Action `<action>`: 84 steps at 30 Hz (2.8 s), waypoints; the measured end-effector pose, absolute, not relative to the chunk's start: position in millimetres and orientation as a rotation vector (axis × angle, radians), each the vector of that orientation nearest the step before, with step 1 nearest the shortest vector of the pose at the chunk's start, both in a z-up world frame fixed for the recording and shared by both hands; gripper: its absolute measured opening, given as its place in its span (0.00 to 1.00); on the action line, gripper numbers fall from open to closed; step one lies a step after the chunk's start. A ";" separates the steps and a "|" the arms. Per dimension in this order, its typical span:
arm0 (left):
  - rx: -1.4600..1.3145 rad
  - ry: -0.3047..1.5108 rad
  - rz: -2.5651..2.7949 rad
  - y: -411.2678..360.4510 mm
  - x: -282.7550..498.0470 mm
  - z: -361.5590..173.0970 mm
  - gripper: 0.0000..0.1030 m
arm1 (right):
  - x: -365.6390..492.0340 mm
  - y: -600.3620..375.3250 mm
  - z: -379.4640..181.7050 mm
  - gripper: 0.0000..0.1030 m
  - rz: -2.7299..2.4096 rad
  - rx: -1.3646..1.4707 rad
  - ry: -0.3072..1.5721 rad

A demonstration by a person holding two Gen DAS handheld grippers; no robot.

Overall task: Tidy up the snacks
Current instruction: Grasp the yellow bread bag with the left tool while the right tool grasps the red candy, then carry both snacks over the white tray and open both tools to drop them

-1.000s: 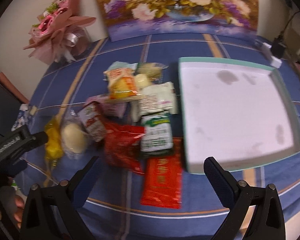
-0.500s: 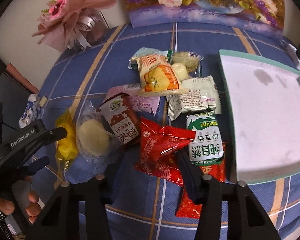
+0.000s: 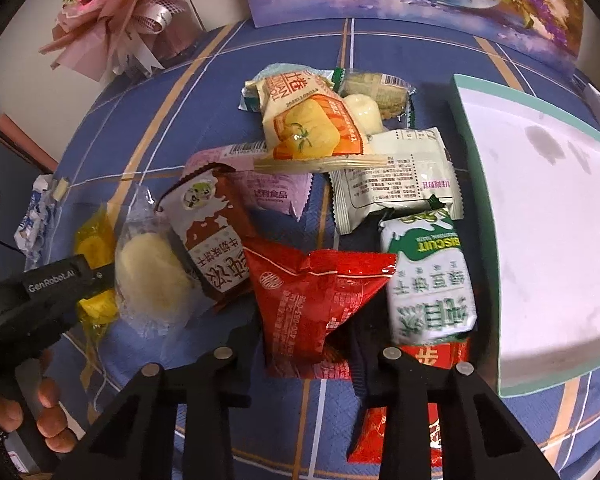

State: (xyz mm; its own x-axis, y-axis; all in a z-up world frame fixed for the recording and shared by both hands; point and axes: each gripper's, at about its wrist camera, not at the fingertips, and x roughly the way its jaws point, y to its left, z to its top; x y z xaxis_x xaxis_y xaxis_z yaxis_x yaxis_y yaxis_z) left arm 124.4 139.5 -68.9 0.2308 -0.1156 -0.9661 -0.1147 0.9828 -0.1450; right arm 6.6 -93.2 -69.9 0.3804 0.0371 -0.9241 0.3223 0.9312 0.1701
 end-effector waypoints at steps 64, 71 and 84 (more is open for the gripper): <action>0.179 1.164 -0.438 -195.3 63.4 3.9 0.84 | -60.4 -375.4 -29.9 0.66 -0.746 0.642 0.967; 0.180 1.139 -0.356 -162.0 59.5 1.0 0.90 | -74.9 -371.1 -22.7 0.74 -0.762 0.638 0.975; 0.158 1.025 -0.267 -97.4 31.0 7.3 1.00 | -95.5 -324.1 -3.5 1.00 -0.703 0.550 0.960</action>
State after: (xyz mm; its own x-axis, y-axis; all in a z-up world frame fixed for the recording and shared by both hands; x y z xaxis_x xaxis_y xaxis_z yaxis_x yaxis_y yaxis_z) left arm 31.0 -97.4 7.3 0.4905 -0.1455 -0.8592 0.2922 0.9563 0.0049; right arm -95.5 -324.1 -3.5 0.3883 -0.2898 -0.8748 0.7465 0.6555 0.1142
